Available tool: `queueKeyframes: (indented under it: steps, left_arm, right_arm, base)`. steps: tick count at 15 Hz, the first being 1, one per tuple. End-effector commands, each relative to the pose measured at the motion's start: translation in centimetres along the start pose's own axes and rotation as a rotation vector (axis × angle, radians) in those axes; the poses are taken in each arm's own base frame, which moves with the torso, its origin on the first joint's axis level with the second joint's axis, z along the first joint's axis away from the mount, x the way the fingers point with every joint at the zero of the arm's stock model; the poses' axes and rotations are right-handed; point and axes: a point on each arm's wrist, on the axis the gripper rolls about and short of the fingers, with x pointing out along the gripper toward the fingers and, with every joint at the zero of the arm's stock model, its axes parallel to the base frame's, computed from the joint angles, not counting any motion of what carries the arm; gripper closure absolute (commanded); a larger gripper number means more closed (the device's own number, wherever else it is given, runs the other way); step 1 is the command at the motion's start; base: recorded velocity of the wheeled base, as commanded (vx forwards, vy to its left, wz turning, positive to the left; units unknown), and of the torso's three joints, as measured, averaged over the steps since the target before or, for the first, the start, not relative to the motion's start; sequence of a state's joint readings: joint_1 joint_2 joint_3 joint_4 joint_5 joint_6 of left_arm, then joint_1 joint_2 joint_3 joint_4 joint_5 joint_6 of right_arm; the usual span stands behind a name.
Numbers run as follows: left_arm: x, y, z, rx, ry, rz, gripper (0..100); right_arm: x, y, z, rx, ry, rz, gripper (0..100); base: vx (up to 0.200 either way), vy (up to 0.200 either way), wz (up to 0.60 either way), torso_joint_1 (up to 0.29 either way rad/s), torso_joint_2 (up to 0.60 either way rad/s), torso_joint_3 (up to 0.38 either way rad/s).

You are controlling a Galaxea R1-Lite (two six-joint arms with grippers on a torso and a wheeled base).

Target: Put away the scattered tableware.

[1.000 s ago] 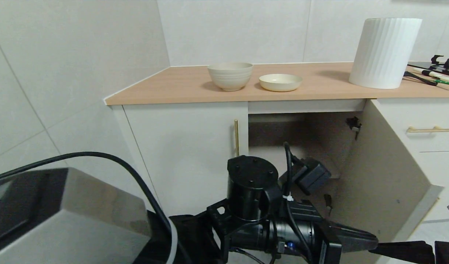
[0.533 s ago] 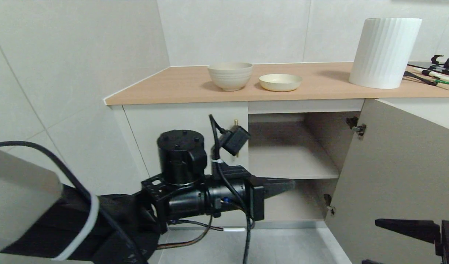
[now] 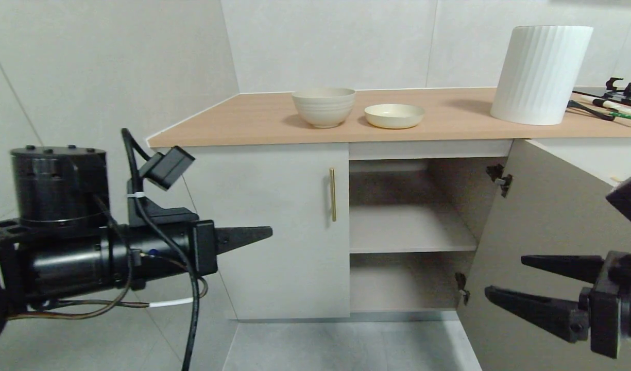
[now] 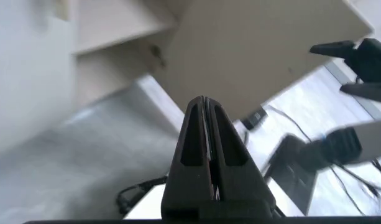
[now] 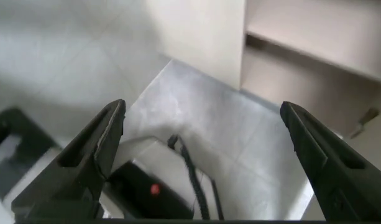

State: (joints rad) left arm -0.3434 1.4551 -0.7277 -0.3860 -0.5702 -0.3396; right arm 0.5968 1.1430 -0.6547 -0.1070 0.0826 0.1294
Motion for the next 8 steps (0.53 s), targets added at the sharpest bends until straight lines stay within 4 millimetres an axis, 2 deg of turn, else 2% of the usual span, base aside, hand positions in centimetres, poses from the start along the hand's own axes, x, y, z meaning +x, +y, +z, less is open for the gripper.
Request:
queueKeyframes:
  steps: [1, 2, 3, 5, 8]
  left_arm:
    - [-3.8, -1.0, 0.8, 0.023, -0.09, 0.041, 100]
    - [-5.4, -1.6, 0.7, 0.013, -0.097, 0.068, 100]
    - [-6.0, -1.9, 0.6, 0.008, -0.1, 0.079, 0]
    - [-6.8, -1.9, 0.7, 0.007, -0.12, 0.102, 0]
    - [-6.8, -1.9, 1.5, 0.017, -0.15, 0.117, 0]
  right_arm:
    - [2.1, -0.5, 2.1, 0.012, 0.004, -0.035, 0]
    - [3.6, -1.6, 3.2, 0.033, 0.009, -0.078, 0]
    - [4.6, -2.1, 3.6, 0.041, 0.021, -0.095, 0]
    - [5.0, -2.3, 3.5, 0.046, 0.032, -0.101, 0]
    - [5.1, -2.5, 2.7, 0.082, 0.056, -0.113, 0]
  base:
    - [0.0, 0.0, 0.0, 0.0, 0.0, 0.0]
    - [0.0, 0.0, 0.0, 0.0, 0.0, 0.0]
    - [0.0, 0.0, 0.0, 0.0, 0.0, 0.0]
    - [0.0, 0.0, 0.0, 0.0, 0.0, 0.0]
    - [0.0, 0.0, 0.0, 0.0, 0.0, 0.0]
